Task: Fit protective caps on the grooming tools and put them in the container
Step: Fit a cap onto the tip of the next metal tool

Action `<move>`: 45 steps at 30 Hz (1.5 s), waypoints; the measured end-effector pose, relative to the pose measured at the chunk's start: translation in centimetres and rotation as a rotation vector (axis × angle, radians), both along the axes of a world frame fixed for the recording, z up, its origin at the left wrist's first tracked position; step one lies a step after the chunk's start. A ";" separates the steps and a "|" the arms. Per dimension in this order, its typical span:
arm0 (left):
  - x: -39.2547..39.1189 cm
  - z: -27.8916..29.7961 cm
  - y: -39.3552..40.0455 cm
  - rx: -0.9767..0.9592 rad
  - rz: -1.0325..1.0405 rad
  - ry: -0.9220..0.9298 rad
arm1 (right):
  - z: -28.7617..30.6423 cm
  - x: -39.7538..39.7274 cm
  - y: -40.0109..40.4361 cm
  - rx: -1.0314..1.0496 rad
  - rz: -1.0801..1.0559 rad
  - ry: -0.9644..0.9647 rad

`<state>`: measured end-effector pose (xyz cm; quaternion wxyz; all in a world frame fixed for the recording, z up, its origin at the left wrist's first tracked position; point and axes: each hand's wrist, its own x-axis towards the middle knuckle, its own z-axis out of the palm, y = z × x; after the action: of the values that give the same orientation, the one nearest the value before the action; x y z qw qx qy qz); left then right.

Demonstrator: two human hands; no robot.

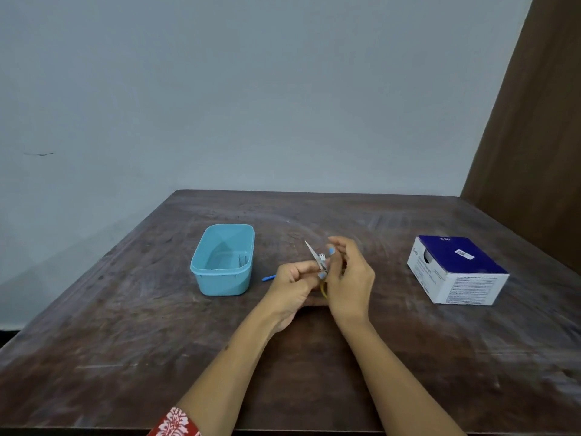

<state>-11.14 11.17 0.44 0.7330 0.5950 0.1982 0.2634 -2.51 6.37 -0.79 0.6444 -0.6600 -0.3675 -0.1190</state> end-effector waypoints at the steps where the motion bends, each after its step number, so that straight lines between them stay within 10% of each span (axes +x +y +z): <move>1: 0.0 0.1 0.2 -0.012 0.043 -0.013 | 0.1 0.3 0.0 0.021 -0.030 0.044; 15: 0.2 -0.8 2.3 0.446 0.646 0.077 | -0.3 1.0 -0.2 -0.504 -0.013 -0.072; 32: 0.4 -1.4 2.0 0.286 0.530 -0.022 | -1.2 1.1 0.5 -0.861 -0.137 -0.439; 39: 0.7 -1.9 1.8 0.233 0.506 0.024 | -0.1 0.4 -0.2 -0.347 -0.196 -0.323; 45: 0.5 -1.3 1.8 0.103 0.470 -0.032 | -0.1 0.0 0.0 -0.413 -0.075 -0.405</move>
<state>-10.67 12.93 -0.82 0.6235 0.5647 0.3058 0.4459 -2.51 6.40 -0.93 0.4052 -0.7531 -0.4804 -0.1947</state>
